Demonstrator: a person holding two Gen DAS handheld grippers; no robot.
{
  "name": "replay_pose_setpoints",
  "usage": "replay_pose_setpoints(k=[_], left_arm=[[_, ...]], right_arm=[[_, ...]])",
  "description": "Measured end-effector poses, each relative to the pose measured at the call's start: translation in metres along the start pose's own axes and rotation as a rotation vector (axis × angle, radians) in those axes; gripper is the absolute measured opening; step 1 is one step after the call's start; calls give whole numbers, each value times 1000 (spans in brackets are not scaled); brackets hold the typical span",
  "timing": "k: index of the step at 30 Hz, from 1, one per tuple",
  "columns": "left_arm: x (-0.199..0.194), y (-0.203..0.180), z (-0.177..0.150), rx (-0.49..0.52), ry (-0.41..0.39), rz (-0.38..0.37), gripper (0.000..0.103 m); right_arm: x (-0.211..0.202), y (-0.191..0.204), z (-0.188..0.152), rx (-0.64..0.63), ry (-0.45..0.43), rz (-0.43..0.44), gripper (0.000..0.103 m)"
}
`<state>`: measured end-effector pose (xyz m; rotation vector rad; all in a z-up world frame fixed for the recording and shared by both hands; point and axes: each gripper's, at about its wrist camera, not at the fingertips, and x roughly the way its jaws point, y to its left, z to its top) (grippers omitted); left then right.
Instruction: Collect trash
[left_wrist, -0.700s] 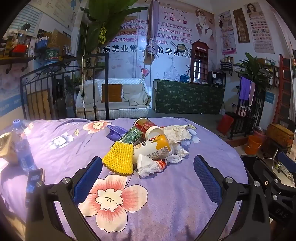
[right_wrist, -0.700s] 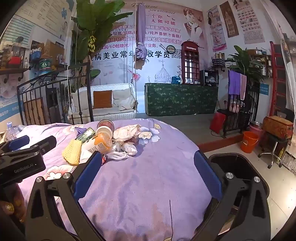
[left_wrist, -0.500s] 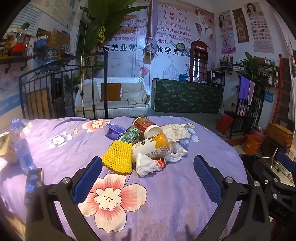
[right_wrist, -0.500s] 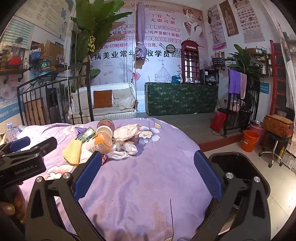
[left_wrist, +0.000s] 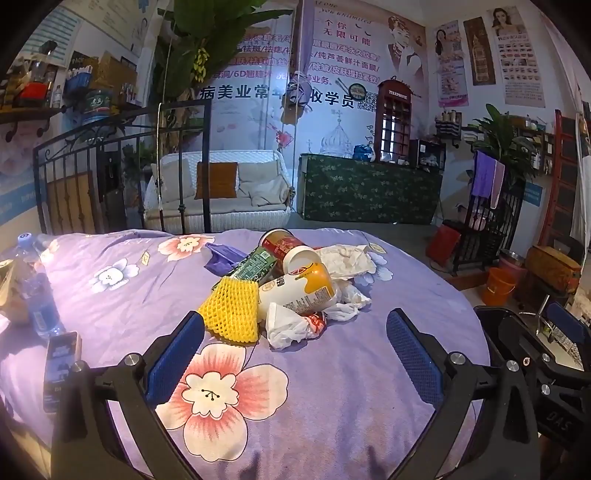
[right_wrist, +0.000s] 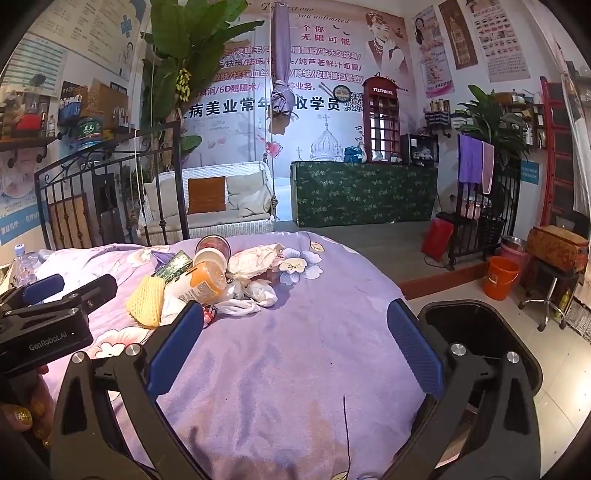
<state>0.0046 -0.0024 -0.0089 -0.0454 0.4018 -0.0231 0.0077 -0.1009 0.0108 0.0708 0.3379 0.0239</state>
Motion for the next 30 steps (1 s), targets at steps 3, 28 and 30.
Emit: replay_pose_setpoints(k=[3, 28, 30], left_arm=[[-1, 0, 1, 1, -4, -1, 97], [1, 3, -1, -5, 8, 1, 97], [1, 3, -1, -5, 8, 1, 97]], right_arm=[[0, -1, 0, 2, 0, 2, 98], [2, 0, -2, 14, 8, 2, 98], [2, 0, -2, 15, 6, 2, 98]])
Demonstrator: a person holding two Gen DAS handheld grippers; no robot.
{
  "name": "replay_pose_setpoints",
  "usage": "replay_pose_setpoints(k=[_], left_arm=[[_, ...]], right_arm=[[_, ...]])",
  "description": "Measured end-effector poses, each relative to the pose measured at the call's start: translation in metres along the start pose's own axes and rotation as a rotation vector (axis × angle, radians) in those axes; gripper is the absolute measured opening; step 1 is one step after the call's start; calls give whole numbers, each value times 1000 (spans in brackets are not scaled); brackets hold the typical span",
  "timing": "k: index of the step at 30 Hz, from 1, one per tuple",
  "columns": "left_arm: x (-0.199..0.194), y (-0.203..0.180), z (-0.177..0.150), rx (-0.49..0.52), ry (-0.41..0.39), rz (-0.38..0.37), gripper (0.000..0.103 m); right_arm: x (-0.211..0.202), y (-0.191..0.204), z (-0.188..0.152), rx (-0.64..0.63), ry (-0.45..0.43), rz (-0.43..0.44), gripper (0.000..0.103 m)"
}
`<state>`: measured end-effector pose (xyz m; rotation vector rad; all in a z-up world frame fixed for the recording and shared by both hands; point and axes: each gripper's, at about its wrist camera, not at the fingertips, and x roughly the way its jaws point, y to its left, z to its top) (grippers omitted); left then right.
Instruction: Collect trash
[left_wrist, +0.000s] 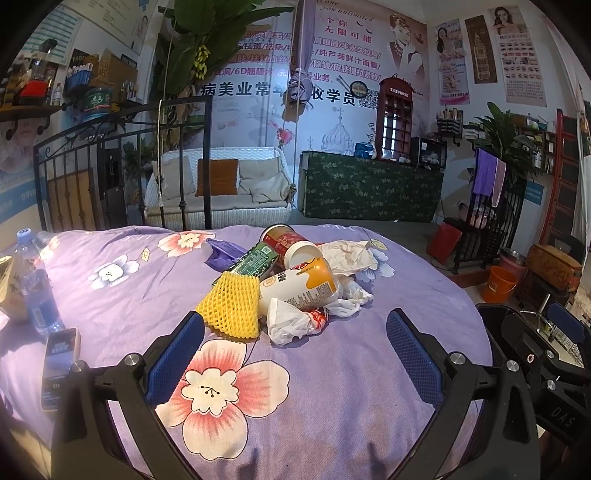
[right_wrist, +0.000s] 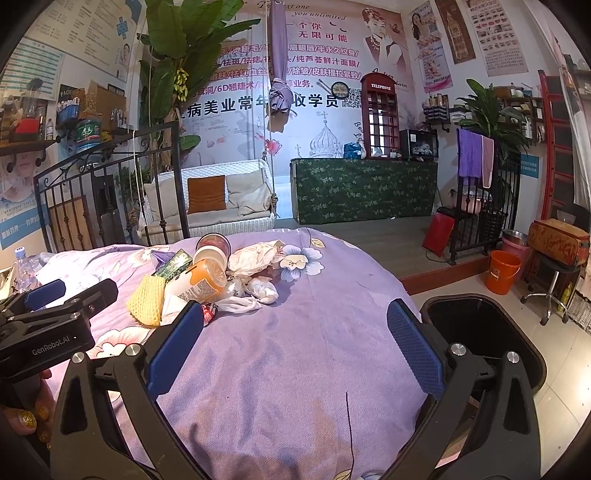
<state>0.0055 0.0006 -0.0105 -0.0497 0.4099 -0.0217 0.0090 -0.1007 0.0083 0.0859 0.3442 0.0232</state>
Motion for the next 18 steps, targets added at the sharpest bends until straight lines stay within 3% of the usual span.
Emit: replay_pose_setpoints(k=[18], left_arm=[[0, 0, -1, 0, 2, 1, 97]], right_arm=[[1, -1, -1, 5, 9, 4, 98]])
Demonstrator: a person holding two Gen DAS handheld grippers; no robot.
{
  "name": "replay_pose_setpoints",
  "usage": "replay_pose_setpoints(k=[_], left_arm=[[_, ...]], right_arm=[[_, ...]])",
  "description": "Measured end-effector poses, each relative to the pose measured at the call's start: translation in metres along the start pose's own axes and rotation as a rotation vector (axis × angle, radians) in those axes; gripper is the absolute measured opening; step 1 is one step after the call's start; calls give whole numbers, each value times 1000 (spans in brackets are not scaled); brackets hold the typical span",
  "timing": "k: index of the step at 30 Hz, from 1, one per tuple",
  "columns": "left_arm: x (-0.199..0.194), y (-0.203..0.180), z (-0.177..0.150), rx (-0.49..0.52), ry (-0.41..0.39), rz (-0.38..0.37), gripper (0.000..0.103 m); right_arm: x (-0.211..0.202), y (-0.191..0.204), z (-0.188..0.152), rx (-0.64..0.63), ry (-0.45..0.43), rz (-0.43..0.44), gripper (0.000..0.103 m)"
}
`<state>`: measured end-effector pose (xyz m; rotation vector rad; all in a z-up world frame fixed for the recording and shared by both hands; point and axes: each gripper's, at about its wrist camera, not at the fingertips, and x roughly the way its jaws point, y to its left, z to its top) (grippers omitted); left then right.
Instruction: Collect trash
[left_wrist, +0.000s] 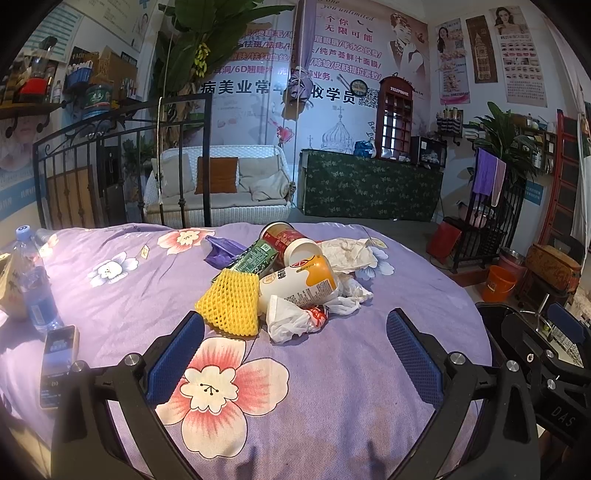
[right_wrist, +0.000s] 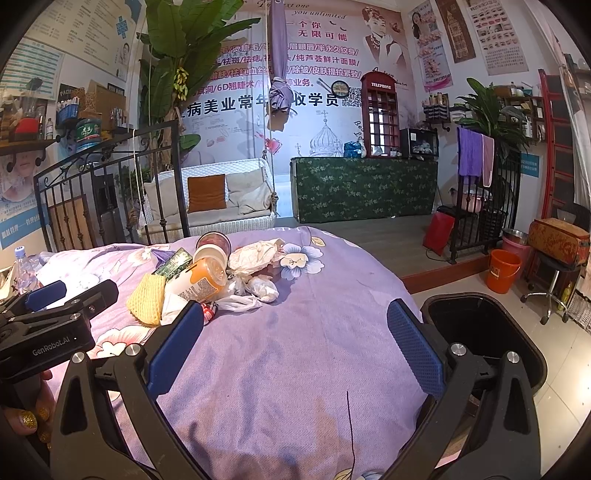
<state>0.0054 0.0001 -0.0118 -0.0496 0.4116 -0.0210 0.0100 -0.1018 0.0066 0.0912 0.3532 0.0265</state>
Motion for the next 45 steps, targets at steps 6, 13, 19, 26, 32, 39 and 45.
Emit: replay_pose_setpoints(k=[6, 13, 19, 26, 32, 39, 45], left_arm=[[0, 0, -1, 0, 2, -1, 97], [0, 0, 0, 0, 3, 0, 97], [0, 0, -1, -1, 6, 0, 97], [-1, 1, -1, -1, 9, -1, 97], [0, 1, -1, -1, 8, -1, 97], [0, 1, -1, -2, 10, -1, 97], [0, 1, 0, -2, 11, -1, 97]], right_arm=[[0, 0, 0, 1, 2, 1, 98], [0, 1, -1, 1, 2, 0, 98], [0, 0, 0, 1, 2, 0, 98], [1, 0, -1, 1, 4, 2, 98], [2, 1, -2, 2, 5, 2, 98], [5, 3, -4, 2, 9, 3, 98], [5, 4, -4, 0, 13, 4, 98]])
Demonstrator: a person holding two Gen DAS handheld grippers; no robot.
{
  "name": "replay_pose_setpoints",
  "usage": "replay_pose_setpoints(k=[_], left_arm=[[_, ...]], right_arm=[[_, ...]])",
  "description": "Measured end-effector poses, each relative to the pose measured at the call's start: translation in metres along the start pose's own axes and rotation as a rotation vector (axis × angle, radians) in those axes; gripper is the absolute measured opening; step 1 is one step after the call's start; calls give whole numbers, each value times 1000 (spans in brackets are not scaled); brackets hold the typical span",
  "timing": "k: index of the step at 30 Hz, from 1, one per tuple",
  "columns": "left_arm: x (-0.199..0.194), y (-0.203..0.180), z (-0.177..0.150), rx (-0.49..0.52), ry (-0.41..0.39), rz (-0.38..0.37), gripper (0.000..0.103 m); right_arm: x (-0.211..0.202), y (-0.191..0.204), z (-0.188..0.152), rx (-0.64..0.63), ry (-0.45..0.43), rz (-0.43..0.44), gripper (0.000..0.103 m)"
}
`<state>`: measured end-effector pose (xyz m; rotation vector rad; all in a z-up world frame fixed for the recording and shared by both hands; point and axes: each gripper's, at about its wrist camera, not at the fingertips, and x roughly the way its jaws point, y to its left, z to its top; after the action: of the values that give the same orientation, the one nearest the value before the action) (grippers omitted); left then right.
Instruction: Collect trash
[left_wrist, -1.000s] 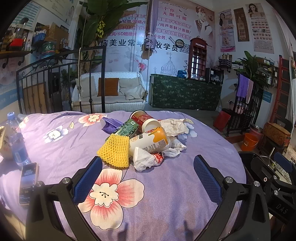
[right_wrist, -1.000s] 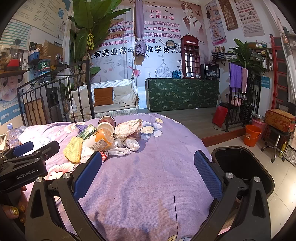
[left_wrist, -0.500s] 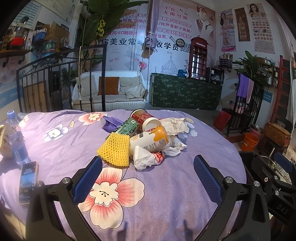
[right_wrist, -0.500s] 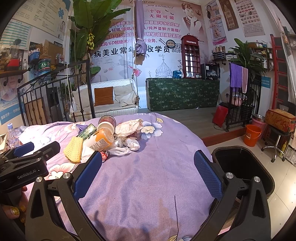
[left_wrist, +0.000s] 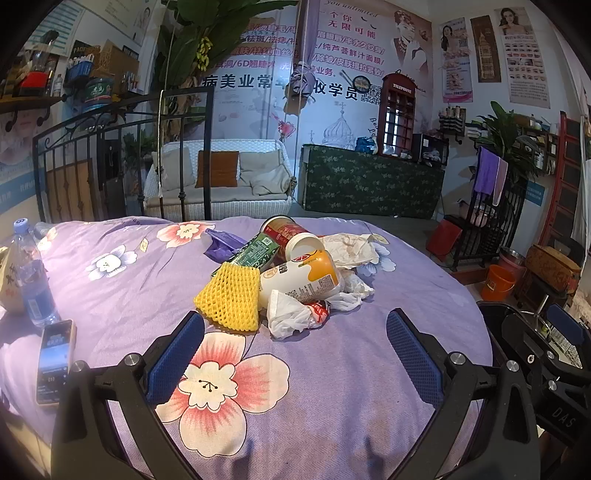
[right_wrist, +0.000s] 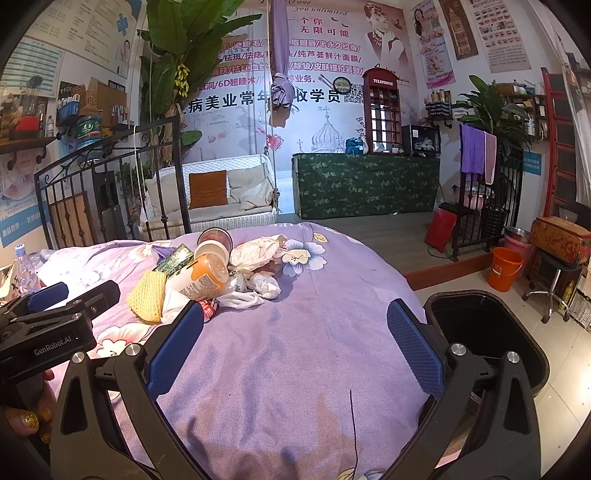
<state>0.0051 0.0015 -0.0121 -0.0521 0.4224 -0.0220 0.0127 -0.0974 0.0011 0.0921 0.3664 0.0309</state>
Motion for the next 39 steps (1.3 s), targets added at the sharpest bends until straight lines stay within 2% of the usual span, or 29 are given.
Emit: replay_pose_setpoints(k=[10, 14, 16, 20, 22, 26, 32, 35, 39], left_arm=[[0, 0, -2, 0, 6, -1, 97], [7, 5, -8, 1, 57, -9, 97], [19, 14, -16, -13, 125, -10, 97], [50, 37, -33, -72, 281, -36, 97], [59, 48, -37, -91, 320, -37, 95], [68, 68, -38, -110, 361, -64, 93], [86, 83, -22, -77, 398, -96, 91], [98, 88, -8, -32, 397, -85, 92], [112, 99, 5, -40, 403, -159, 92]], right_arm=[[0, 0, 2, 2, 7, 2, 98], [12, 0, 3, -2, 53, 21, 98], [25, 3, 3, -15, 98, 34, 98], [76, 9, 1, -33, 295, 123, 98], [100, 12, 1, -12, 373, 186, 98], [131, 28, 8, -33, 431, 262, 98], [166, 59, 23, -131, 468, 334, 98], [171, 66, 32, -159, 462, 337, 98], [174, 68, 38, -171, 458, 337, 98]])
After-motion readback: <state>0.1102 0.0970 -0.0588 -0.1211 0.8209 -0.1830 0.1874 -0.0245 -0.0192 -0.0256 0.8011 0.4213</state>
